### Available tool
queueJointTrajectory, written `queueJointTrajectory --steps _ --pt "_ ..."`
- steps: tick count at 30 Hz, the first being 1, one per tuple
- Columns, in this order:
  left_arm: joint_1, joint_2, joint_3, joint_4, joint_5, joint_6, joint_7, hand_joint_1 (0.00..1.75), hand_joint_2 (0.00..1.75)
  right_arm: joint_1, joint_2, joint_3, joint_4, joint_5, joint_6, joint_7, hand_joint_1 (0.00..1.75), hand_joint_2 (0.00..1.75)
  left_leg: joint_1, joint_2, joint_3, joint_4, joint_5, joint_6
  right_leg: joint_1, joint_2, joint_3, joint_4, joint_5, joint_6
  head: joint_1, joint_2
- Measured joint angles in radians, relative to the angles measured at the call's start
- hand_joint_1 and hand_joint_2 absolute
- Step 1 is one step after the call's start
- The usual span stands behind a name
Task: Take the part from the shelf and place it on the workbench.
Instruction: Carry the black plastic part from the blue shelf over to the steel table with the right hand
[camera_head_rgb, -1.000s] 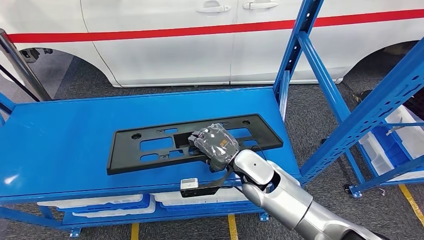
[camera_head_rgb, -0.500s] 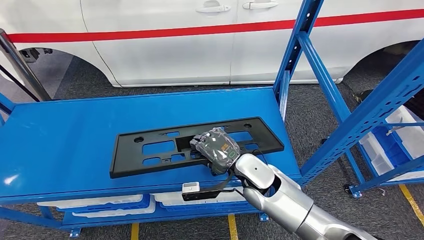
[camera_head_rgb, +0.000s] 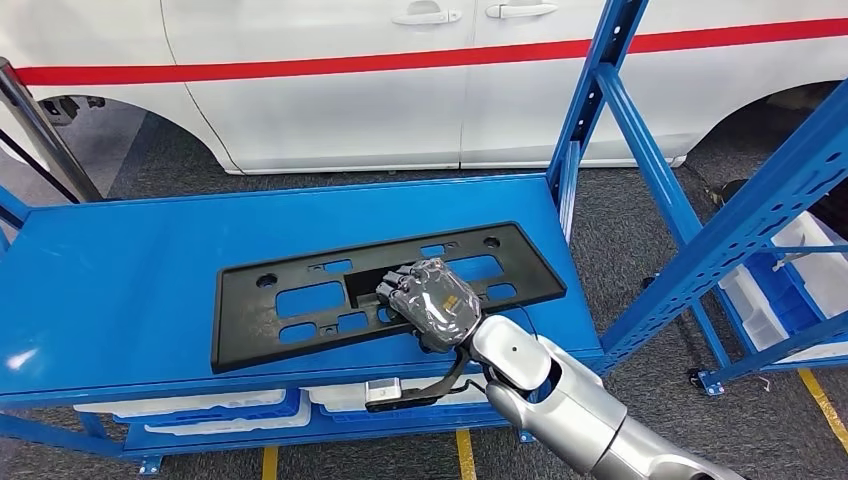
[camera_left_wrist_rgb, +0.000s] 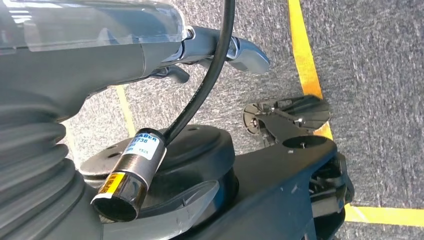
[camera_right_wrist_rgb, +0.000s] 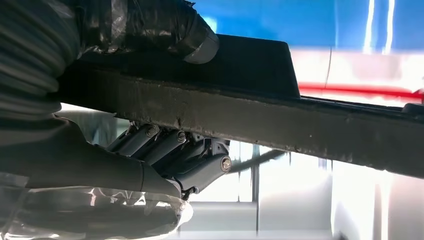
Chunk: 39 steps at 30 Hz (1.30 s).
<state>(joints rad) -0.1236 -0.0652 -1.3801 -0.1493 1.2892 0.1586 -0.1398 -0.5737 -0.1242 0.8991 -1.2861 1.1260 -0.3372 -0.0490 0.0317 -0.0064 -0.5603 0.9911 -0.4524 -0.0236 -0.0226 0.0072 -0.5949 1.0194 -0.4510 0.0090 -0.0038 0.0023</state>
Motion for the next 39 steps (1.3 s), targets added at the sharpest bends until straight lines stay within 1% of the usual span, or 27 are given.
queueJointTrajectory --steps 2,8,11,14,17,19,21,22,23,24,25,26,27,28,29,30,31,32,33,34,35,36,37,38,39 --pt "0.000 0.000 -0.002 0.000 -0.004 -0.001 -0.003 0.00 1.75 0.005 0.000 0.000 -0.008 0.021 -0.033 -0.003 1.66 1.75 0.000 0.000 0.000 0.000 0.000 0.000 0.000 0.000 0.000 0.000 0.000 0.000 0.000 0.000" --pt "0.000 0.000 -0.002 0.000 -0.006 -0.002 -0.005 0.00 1.75 0.016 0.000 0.000 -0.017 0.045 -0.056 -0.005 1.66 1.75 0.000 0.000 0.000 0.000 0.000 0.000 0.000 0.000 0.000 0.000 0.000 0.000 0.000 0.000" --pt "-0.001 0.000 -0.004 0.000 -0.011 -0.006 -0.003 0.00 1.75 0.022 0.000 0.000 -0.022 0.095 -0.109 -0.005 1.66 1.75 0.000 0.000 0.000 0.002 -0.001 0.001 -0.001 0.000 0.000 -0.001 0.000 0.000 0.000 0.000" --pt "-0.001 0.000 -0.009 0.000 -0.013 -0.011 0.005 0.00 1.75 0.030 0.000 -0.001 -0.028 0.132 -0.146 -0.003 1.66 1.75 -0.001 0.000 -0.001 0.008 -0.005 0.007 -0.006 0.000 0.001 -0.001 -0.001 0.001 0.000 0.000" --pt "-0.002 0.000 -0.015 0.000 -0.015 -0.012 0.011 0.00 1.75 0.038 0.000 -0.001 -0.028 0.146 -0.149 0.002 1.66 1.75 -0.002 0.000 -0.005 0.015 -0.009 0.013 -0.007 0.000 0.002 0.000 -0.002 0.005 0.000 0.000" --pt "-0.002 0.000 -0.018 0.000 -0.015 -0.013 0.013 0.00 1.75 0.040 0.000 -0.001 -0.028 0.149 -0.150 0.004 1.66 1.75 -0.003 -0.001 -0.007 0.020 -0.009 0.019 -0.008 0.000 0.003 -0.001 0.001 0.011 0.000 0.000" --pt "-0.004 -0.001 -0.020 0.000 -0.015 -0.013 0.016 0.00 1.75 0.041 0.000 -0.002 -0.029 0.151 -0.150 0.004 1.66 1.75 -0.001 0.001 -0.003 0.011 0.001 0.027 -0.007 0.001 0.007 -0.004 0.002 0.020 0.000 0.000" --pt "-0.004 -0.002 -0.021 0.000 -0.016 -0.013 0.017 0.00 1.75 0.041 0.000 -0.002 -0.029 0.152 -0.150 0.004 1.66 1.75 0.002 0.004 0.001 0.001 0.008 0.033 -0.006 0.000 0.003 0.006 -0.010 0.023 0.000 0.000" --pt "-0.005 -0.003 -0.021 0.000 -0.018 -0.013 0.018 0.00 1.75 0.041 0.000 -0.004 -0.029 0.153 -0.150 0.005 1.66 1.75 0.005 0.006 0.004 -0.008 0.015 0.039 -0.005 0.000 -0.008 0.035 -0.033 0.024 0.000 0.000" --pt "-0.006 -0.004 -0.022 0.000 -0.019 -0.013 0.019 0.00 1.75 0.042 -0.001 -0.005 -0.029 0.153 -0.151 0.005 1.66 1.75 0.007 0.009 0.006 -0.014 0.019 0.043 -0.005 -0.001 -0.029 0.085 -0.067 0.025 0.001 0.000" --pt "-0.006 -0.005 -0.023 0.000 -0.020 -0.013 0.020 0.00 1.75 0.044 -0.002 -0.007 -0.029 0.154 -0.151 0.005 1.66 1.75 0.007 0.010 0.004 -0.015 0.020 0.046 -0.005 -0.002 -0.057 0.149 -0.103 0.026 0.001 0.000" --pt "-0.006 -0.005 -0.024 0.000 -0.021 -0.013 0.021 0.00 1.75 0.046 -0.002 -0.008 -0.028 0.155 -0.151 0.005 1.66 1.75 0.007 0.011 0.001 -0.012 0.020 0.046 -0.006 -0.002 -0.084 0.212 -0.129 0.029 0.000 0.000" --pt "-0.006 -0.006 -0.025 0.000 -0.022 -0.013 0.022 0.00 1.75 0.050 -0.003 -0.009 -0.028 0.155 -0.151 0.005 1.66 1.75 0.007 0.011 -0.003 -0.008 0.020 0.046 -0.008 -0.002 -0.101 0.253 -0.138 0.032 0.000 0.000" --pt "-0.006 -0.006 -0.027 0.000 -0.023 -0.013 0.023 0.00 1.75 0.052 -0.004 -0.010 -0.028 0.156 -0.151 0.005 1.66 1.75 0.008 0.011 -0.006 -0.004 0.020 0.045 -0.011 -0.003 -0.102 0.260 -0.128 0.035 0.000 0.000" --pt "-0.007 -0.007 -0.027 0.000 -0.023 -0.013 0.023 0.00 1.75 0.053 -0.005 -0.011 -0.028 0.156 -0.151 0.005 1.66 1.75 0.009 0.011 -0.010 0.002 0.018 0.043 -0.014 -0.004 -0.085 0.232 -0.103 0.038 0.000 0.000" --pt "-0.007 -0.009 -0.028 0.000 -0.024 -0.013 0.023 0.00 1.75 0.054 -0.005 -0.013 -0.028 0.157 -0.152 0.005 1.66 1.75 0.011 0.011 -0.014 0.010 0.016 0.039 -0.019 -0.005 -0.051 0.166 -0.070 0.042 0.000 0.000" --pt "-0.008 -0.010 -0.028 0.000 -0.025 -0.013 0.024 0.00 1.75 0.054 -0.006 -0.014 -0.028 0.158 -0.152 0.005 1.66 1.75 0.012 0.010 -0.019 0.017 0.013 0.033 -0.020 -0.006 -0.017 0.105 -0.050 0.043 0.001 0.000" --pt "-0.009 -0.010 -0.029 0.000 -0.026 -0.013 0.024 0.00 1.75 0.055 -0.006 -0.016 -0.028 0.158 -0.153 0.005 1.66 1.75 0.011 0.009 -0.023 0.024 0.011 0.026 -0.019 -0.004 0.005 0.061 -0.034 0.040 0.001 0.000" --pt "-0.010 -0.011 -0.029 0.000 -0.028 -0.013 0.025 0.00 1.75 0.055 -0.007 -0.017 -0.028 0.159 -0.153 0.005 1.66 1.75 0.009 0.007 -0.027 0.030 0.011 0.017 -0.018 -0.002 0.018 0.033 -0.029 0.034 0.001 0.000" --pt "-0.011 -0.010 -0.031 0.000 -0.029 -0.013 0.027 0.00 1.75 0.056 -0.007 -0.017 -0.028 0.159 -0.153 0.005 1.66 1.75 0.007 0.006 -0.030 0.032 0.013 0.009 -0.014 0.001 0.013 0.036 -0.031 0.025 0.000 0.000" --pt "-0.011 -0.011 -0.033 0.000 -0.031 -0.013 0.028 0.00 1.75 0.056 -0.008 -0.017 -0.028 0.159 -0.154 0.005 1.66 1.75 0.006 0.005 -0.033 0.033 0.017 0.002 -0.012 0.003 0.007 0.039 -0.025 0.015 0.000 0.000" --pt "-0.011 -0.011 -0.035 0.000 -0.033 -0.013 0.029 0.00 1.75 0.056 -0.008 -0.017 -0.028 0.159 -0.154 0.005 1.66 1.75 0.007 0.004 -0.035 0.034 0.017 -0.003 -0.013 0.002 0.002 0.037 -0.024 0.006 0.000 0.000" --pt "-0.012 -0.011 -0.037 0.000 -0.035 -0.013 0.030 0.00 1.75 0.056 -0.008 -0.017 -0.028 0.159 -0.153 0.005 1.66 1.75 0.009 0.005 -0.041 0.042 0.007 -0.007 -0.013 0.001 -0.003 0.037 -0.019 -0.003 0.000 0.000" --pt "-0.012 -0.011 -0.039 0.000 -0.036 -0.013 0.031 0.00 1.75 0.056 -0.008 -0.018 -0.028 0.159 -0.153 0.005 1.66 1.75 0.011 0.005 -0.053 0.068 -0.019 -0.008 -0.013 0.000 -0.008 0.034 -0.013 -0.013 0.000 0.000" --pt "-0.014 -0.011 -0.041 0.000 -0.038 -0.013 0.032 0.00 1.75 0.056 -0.008 -0.018 -0.028 0.159 -0.153 0.005 1.66 1.75 0.011 0.006 -0.070 0.113 -0.057 -0.007 -0.011 -0.002 -0.014 0.032 -0.006 -0.022 0.000 0.000"
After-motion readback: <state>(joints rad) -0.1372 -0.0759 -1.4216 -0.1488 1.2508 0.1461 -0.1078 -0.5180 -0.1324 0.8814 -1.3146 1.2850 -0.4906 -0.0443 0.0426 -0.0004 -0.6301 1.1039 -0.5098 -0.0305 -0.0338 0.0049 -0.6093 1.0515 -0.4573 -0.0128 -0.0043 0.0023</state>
